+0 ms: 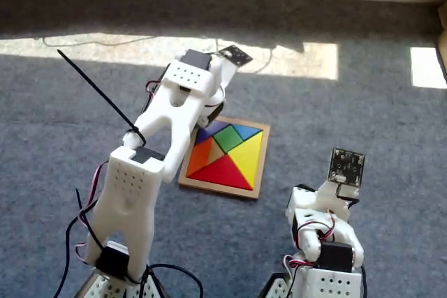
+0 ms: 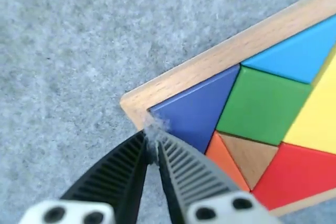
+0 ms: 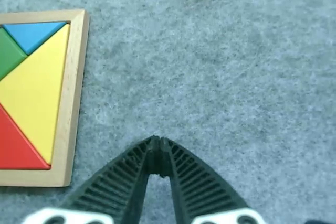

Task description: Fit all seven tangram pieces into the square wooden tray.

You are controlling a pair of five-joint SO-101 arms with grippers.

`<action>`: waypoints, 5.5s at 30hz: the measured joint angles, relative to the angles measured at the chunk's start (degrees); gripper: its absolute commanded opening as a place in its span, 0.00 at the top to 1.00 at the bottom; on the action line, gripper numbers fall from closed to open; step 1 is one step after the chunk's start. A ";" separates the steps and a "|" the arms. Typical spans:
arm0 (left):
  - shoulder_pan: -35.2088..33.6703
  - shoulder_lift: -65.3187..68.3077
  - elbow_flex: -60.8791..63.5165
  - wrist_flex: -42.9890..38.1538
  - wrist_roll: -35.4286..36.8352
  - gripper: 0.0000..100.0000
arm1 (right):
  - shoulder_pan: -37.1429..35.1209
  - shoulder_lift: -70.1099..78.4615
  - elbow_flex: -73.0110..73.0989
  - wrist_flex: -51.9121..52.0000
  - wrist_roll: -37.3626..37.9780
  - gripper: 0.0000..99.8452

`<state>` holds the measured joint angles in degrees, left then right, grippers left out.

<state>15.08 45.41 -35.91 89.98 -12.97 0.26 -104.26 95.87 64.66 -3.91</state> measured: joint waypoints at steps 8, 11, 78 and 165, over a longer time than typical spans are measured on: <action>0.35 -11.78 0.35 4.57 1.58 0.99 | 0.00 0.00 0.00 0.00 0.00 0.98; 0.35 -15.56 0.97 5.45 4.40 0.99 | 0.00 0.00 0.00 0.00 0.00 0.98; -9.14 -143.21 122.29 -32.26 8.26 0.99 | 0.00 0.00 0.00 0.00 0.00 0.98; -21.80 -147.87 131.96 -13.54 8.26 0.99 | -6.68 0.00 0.00 6.51 0.00 0.98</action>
<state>-6.73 -102.46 96.04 76.44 -4.70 -6.42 -104.26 95.87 71.16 -3.91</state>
